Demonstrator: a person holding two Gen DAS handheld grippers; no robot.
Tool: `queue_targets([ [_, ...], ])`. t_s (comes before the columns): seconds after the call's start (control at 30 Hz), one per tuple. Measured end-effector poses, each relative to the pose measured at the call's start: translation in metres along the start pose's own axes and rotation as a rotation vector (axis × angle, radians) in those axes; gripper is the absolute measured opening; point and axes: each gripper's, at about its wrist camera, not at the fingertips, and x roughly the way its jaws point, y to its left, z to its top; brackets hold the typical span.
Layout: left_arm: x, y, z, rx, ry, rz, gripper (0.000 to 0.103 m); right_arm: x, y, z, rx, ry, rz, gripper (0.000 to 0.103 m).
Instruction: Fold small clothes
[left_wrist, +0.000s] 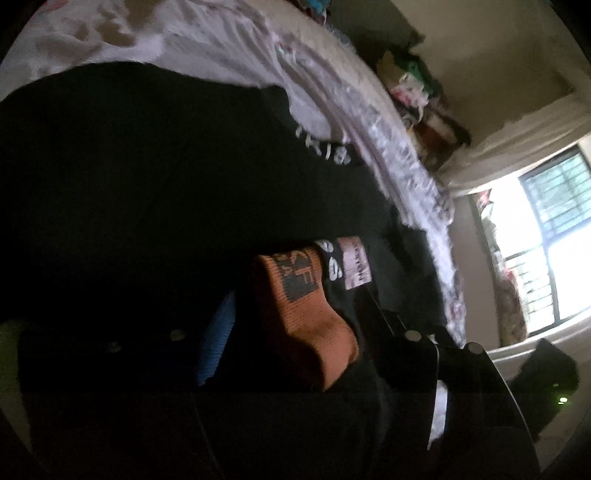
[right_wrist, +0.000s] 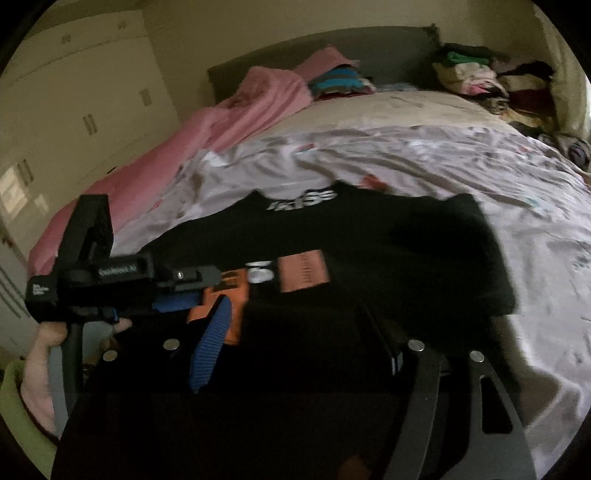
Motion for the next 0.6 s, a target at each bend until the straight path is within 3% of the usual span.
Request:
queue_targets([
  [0.07, 0.01, -0.008, 0.001, 0.026, 0.007, 0.048, 0.051, -0.007, -0.016, -0.001, 0.035, -0.007, -0.023, 0.068],
  [0.13, 0.014, -0.019, 0.001, 0.079, -0.008, 0.121, 0.023, -0.011, -0.028, -0.002, 0.062, -0.013, -0.036, 0.068],
  [0.2, 0.015, -0.024, 0.002, 0.109, -0.02, 0.122, 0.007, -0.017, -0.04, -0.004, 0.086, -0.019, -0.058, 0.068],
  [0.5, -0.05, -0.072, 0.005, 0.252, -0.227, 0.105, 0.005, -0.034, -0.062, -0.001, 0.127, -0.035, -0.098, 0.068],
  [0.6, -0.066, -0.073, 0.009, 0.258, -0.239, 0.112, 0.005, -0.039, -0.065, 0.002, 0.135, -0.045, -0.113, 0.068],
])
